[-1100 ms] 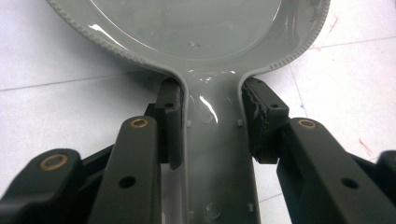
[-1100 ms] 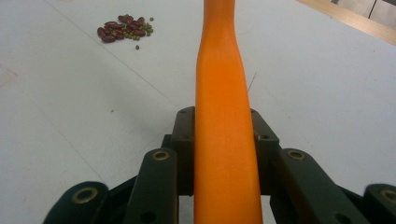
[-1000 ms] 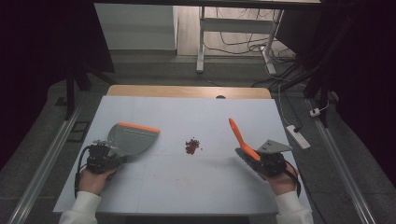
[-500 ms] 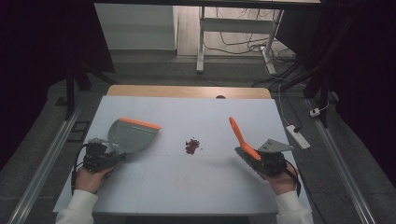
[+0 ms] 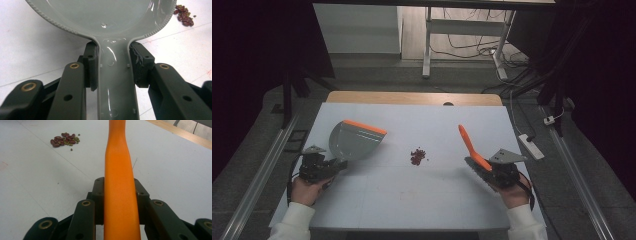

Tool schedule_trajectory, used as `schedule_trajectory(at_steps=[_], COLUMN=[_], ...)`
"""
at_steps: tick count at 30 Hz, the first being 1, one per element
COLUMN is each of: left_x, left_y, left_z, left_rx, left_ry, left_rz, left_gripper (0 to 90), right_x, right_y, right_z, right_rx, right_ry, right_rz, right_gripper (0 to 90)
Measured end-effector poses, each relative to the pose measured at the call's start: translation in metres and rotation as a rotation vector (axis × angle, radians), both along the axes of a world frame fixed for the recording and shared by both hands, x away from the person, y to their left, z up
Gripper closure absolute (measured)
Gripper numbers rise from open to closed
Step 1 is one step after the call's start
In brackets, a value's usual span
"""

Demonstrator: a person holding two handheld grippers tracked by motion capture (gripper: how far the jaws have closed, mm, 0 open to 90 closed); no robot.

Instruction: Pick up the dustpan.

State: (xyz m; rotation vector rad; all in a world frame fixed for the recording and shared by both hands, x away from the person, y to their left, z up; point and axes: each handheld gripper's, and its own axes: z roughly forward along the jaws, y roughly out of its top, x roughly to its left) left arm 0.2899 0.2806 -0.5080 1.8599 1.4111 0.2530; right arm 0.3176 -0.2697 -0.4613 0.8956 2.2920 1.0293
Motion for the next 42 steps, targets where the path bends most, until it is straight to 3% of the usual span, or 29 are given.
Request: schedule_trajectory(at_steps=[12,20,26,31,42], left_x=[-0.007,-0.011,-0.013,-0.016,-0.019], left_y=[0.001,0.000,-0.003,-0.006,-0.019], left_z=[0.010,0.016,0.019,0.022,0.024], left_rx=[-0.006,0.001,0.013,0.013,0.050], left_ry=[-0.067,-0.090,-0.098,-0.112,-0.103], left_rz=[-0.089,-0.148,-0.183,-0.242,-0.351], left_gripper=[61.8,61.7,61.7,61.7,61.7], right_x=[0.000,0.000,0.000,0.000,0.001], right_y=[0.002,0.002,0.003,0.003,0.004], right_z=[-0.001,-0.002,-0.002,-0.003,-0.004], right_rx=[-0.007,-0.007,-0.009,-0.011,-0.009], right_ry=[-0.006,-0.009,-0.011,-0.008,-0.003], right_rz=[0.002,0.004,0.005,0.006,0.008], right_gripper=[69.9,69.9,69.9,69.9,69.9])
